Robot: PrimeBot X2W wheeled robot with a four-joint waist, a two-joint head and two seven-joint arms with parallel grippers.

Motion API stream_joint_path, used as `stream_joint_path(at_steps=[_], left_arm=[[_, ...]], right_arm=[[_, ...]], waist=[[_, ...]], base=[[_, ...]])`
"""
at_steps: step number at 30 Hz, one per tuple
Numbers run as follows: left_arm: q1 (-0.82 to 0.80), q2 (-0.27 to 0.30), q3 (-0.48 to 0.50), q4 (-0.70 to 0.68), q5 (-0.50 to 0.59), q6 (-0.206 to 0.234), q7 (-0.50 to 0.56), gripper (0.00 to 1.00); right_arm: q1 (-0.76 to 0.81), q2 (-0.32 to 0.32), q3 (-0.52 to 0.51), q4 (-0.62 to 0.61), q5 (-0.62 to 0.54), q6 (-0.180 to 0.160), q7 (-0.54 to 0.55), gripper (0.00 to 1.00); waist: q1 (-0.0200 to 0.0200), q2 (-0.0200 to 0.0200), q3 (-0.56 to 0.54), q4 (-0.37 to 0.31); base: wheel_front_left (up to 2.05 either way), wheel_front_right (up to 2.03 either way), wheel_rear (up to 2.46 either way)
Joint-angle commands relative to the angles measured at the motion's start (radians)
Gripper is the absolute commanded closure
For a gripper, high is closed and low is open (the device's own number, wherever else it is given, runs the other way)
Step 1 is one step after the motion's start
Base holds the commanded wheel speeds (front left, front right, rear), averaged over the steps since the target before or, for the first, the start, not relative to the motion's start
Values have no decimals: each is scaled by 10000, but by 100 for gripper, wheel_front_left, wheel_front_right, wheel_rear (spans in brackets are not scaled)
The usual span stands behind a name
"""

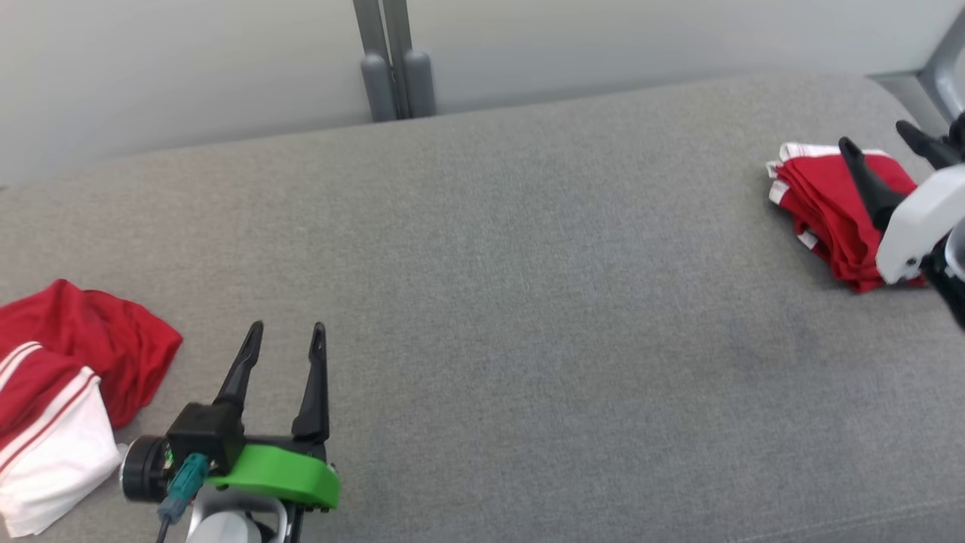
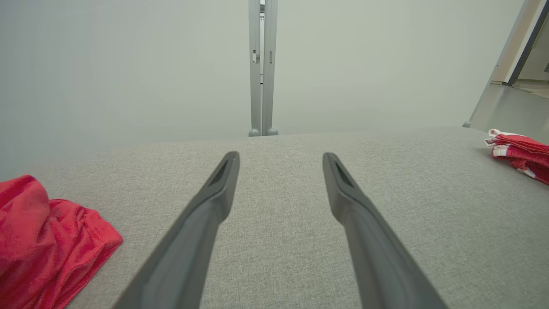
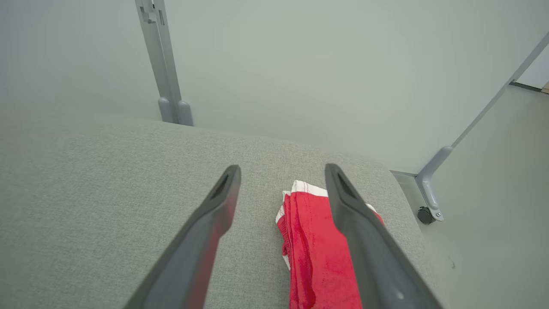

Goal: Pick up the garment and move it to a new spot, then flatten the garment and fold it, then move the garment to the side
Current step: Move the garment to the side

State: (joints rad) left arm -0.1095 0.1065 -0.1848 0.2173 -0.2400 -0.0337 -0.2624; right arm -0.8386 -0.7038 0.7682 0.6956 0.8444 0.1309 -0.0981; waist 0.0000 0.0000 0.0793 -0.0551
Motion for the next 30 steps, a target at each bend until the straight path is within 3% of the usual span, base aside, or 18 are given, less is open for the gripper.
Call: stream_joint_path(at_steps=[1, 9, 14, 18, 22, 30], left_arm=[[294, 12, 151, -74, -62, 111, -32, 0], [818, -108, 330, -262, -8, 115, -32, 0], [903, -151, 473, -321, 112, 187, -33, 0], [1027, -223, 640, -564, 399, 279, -32, 0], [1106, -226, 684, -485, 638, 154, -32, 0], [1137, -369, 737, -161, 953, -6, -34, 0]], right_arm=[[514, 75, -258, -176, -119, -3, -469, 0], [3101, 882, -2554, -1462, -1584, -6, -1639, 0], [5274, 2127, -5080, -3212, -3125, -6, -1666, 0], [6791, 3197, -6317, -4265, -4196, -6, -1671, 0], [7749, 4059, -6945, -4885, -4761, -6, -1672, 0], [8216, 4651, -7178, -5170, -5086, -6, -1674, 0]], waist=[[0, 0, -838, 453], [0, 0, -1125, 895], [0, 0, -1169, 1053], [0, 0, -1167, 1149], [0, 0, -1178, 1124], [0, 0, -1105, 969]], base=[[0, 0, 0], [0, 0, 0], [0, 0, 0], [0, 0, 0], [0, 0, 0], [0, 0, 0]])
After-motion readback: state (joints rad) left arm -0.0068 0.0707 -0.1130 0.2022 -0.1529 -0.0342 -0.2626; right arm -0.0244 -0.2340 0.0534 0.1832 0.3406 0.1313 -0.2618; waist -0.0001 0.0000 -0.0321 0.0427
